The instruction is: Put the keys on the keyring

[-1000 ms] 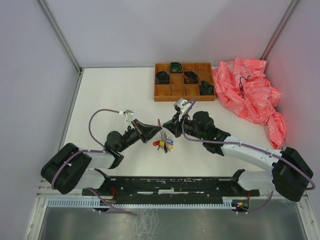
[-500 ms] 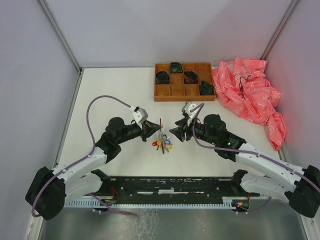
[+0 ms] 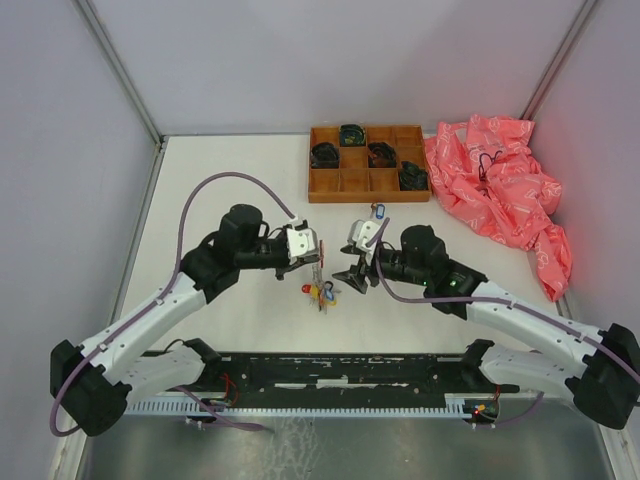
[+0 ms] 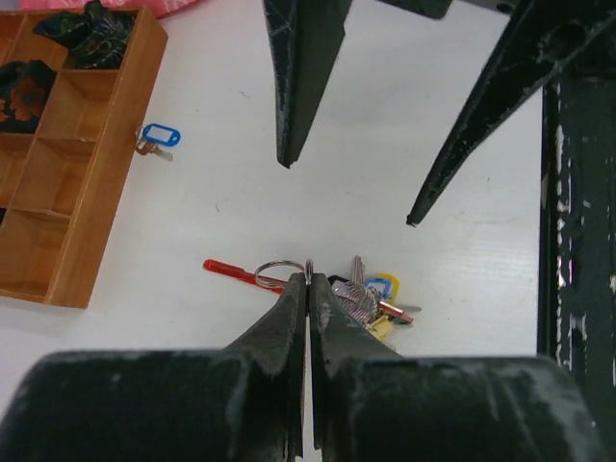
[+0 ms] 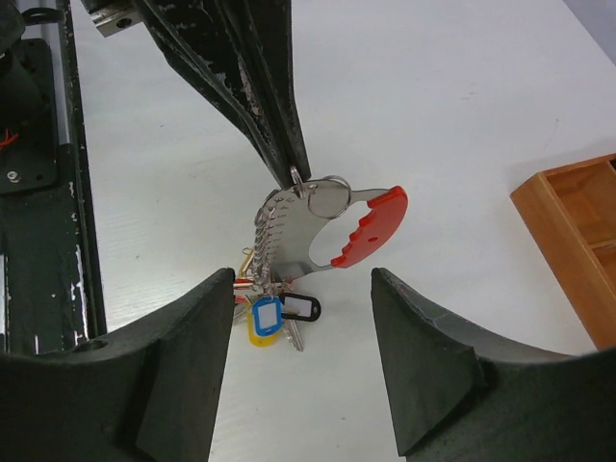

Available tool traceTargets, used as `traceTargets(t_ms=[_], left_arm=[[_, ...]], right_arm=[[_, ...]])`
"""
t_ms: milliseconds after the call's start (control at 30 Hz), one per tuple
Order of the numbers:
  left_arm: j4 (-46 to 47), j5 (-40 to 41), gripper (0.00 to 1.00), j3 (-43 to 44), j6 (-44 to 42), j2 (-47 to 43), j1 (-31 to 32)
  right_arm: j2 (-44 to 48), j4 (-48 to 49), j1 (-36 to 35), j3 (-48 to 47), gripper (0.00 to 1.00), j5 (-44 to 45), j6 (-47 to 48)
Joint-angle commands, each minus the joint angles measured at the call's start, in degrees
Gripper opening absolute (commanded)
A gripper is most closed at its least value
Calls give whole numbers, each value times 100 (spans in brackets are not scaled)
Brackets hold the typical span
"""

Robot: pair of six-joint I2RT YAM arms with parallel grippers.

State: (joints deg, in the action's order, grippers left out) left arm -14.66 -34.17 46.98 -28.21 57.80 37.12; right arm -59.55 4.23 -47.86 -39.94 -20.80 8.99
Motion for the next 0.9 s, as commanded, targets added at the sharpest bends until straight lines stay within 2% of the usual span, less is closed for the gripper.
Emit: traceTargets(t_ms=[0,167,333,500,733,867], left_arm=[[-1277,-120,3,579,-1778,226,123],[-1597,343,3,837,-2380,351,399],[-1658,390,3,937,-2694,339,527],[-1657,368,3,951,-2785,345,541],[-1515,297,3,886,-2736,289,545],[-1443,224,3,818,-2736,233,541]], right_arm=[[-82,448,10,-236,67,-268,552],[-414,450,-4,-384,66,-697,888],[-628,1075,-5,-191,63,-943,1058],[-745,1474,-4,-51,52,-1284,1194],[-885,1319,-4,-61,43,-1442,1327],[-960,1321,-18,-15,42,-1315,1424]])
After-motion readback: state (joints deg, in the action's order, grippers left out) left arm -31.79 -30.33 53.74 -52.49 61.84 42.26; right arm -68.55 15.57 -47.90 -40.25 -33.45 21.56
